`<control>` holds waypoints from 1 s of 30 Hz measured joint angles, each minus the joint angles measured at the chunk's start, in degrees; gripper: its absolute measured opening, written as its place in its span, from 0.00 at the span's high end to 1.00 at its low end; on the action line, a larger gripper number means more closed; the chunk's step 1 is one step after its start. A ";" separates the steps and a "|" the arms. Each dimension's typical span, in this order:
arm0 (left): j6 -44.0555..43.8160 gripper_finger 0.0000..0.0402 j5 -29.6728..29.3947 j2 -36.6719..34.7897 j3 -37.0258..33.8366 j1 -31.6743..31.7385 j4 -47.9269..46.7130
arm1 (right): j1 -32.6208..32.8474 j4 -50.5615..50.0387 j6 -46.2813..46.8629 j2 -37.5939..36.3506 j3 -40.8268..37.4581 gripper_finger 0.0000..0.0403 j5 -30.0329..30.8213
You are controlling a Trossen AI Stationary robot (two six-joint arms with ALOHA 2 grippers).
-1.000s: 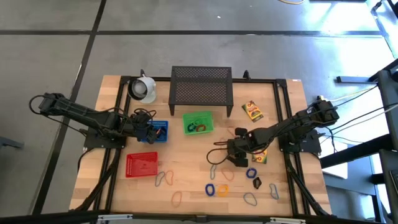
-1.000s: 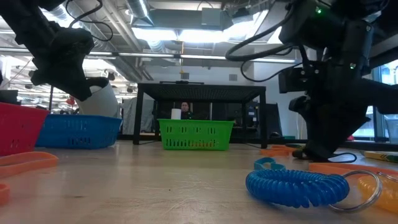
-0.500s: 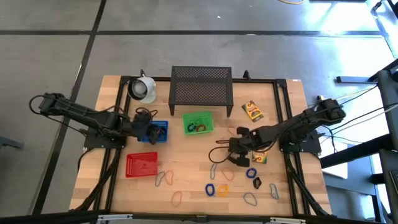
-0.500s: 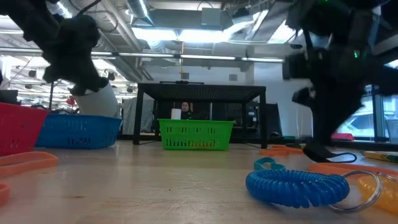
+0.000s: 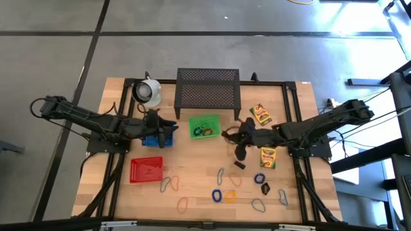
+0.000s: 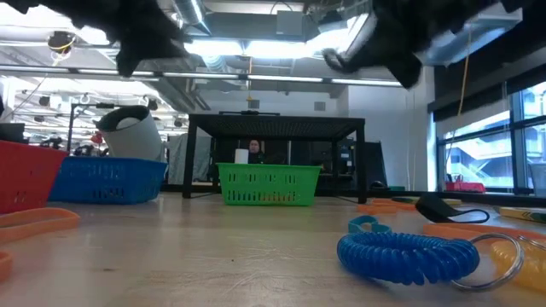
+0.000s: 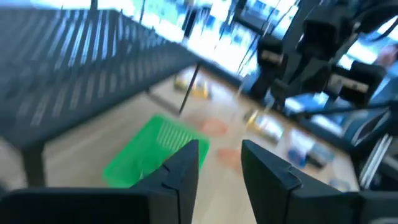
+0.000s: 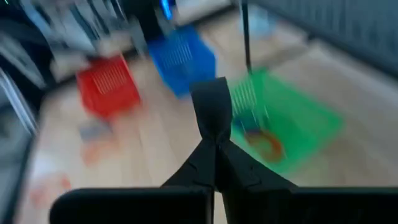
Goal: Pick & Place Office Desk Supplies
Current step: Put the black rubber band into the blue bin
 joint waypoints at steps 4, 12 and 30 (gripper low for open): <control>5.87 0.61 0.25 0.89 0.02 0.04 9.92 | -0.12 13.50 -3.79 1.06 0.12 0.98 1.84; 21.10 0.44 1.55 9.97 0.02 0.04 33.27 | -1.72 28.49 -9.67 5.02 0.10 0.98 1.46; 20.46 0.43 20.18 33.08 9.93 6.60 51.19 | -4.92 38.61 -12.44 8.98 0.11 0.97 -7.77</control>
